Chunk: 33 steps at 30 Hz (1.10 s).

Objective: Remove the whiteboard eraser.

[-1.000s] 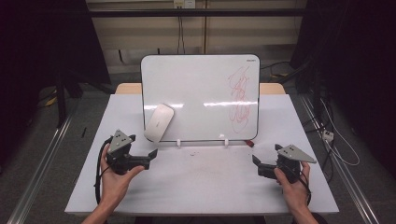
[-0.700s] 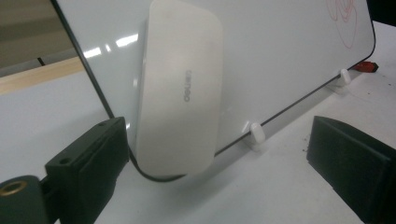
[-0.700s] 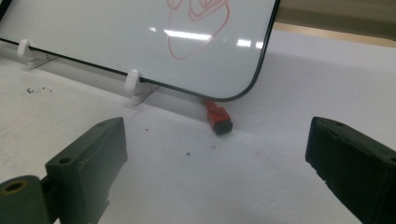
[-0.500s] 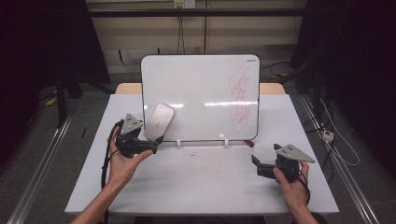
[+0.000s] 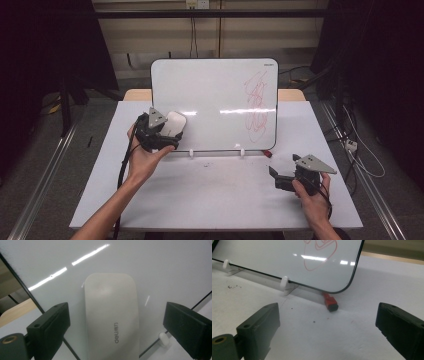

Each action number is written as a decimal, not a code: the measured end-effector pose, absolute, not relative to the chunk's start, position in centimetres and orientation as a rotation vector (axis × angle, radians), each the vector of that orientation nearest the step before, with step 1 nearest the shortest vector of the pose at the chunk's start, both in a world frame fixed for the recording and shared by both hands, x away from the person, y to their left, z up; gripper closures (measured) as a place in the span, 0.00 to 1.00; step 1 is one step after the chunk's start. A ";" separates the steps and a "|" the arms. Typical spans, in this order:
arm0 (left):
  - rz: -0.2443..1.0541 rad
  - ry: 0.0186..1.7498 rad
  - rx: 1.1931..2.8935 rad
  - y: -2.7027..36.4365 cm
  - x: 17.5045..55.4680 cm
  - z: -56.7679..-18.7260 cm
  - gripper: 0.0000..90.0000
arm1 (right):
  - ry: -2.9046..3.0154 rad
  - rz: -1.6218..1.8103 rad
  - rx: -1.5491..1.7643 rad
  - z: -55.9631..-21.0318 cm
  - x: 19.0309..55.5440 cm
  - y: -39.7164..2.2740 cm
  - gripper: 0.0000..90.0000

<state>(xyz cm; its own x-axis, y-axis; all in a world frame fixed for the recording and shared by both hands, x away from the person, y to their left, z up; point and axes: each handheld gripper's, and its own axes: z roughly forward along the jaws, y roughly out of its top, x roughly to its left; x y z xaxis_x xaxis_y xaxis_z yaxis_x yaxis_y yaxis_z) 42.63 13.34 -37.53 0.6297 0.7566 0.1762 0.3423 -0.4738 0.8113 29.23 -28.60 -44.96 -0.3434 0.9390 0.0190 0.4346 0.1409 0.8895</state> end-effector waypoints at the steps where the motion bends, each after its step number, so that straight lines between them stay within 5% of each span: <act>1: 0.676 0.864 2.092 13.2 42.6 -37.7 0.08 | 1.858 1.151 1.313 -45.0 29.2 -28.6 0.06; 17: 0.820 0.935 2.125 12.3 42.2 -39.9 0.32 | 1.863 1.149 1.305 -45.0 29.2 -28.5 0.06; 33: 0.795 0.955 2.134 12.5 42.5 -40.4 0.33 | 1.865 1.141 1.297 -44.7 29.2 -28.0 0.06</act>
<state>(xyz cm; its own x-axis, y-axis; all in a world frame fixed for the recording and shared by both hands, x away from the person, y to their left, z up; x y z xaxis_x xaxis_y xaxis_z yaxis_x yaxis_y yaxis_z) 42.53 12.46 -40.37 0.5486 0.7963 0.2548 0.3953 -0.5155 0.7602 29.22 -28.04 -44.75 -0.3508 0.9365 0.0045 0.4303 0.1569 0.8889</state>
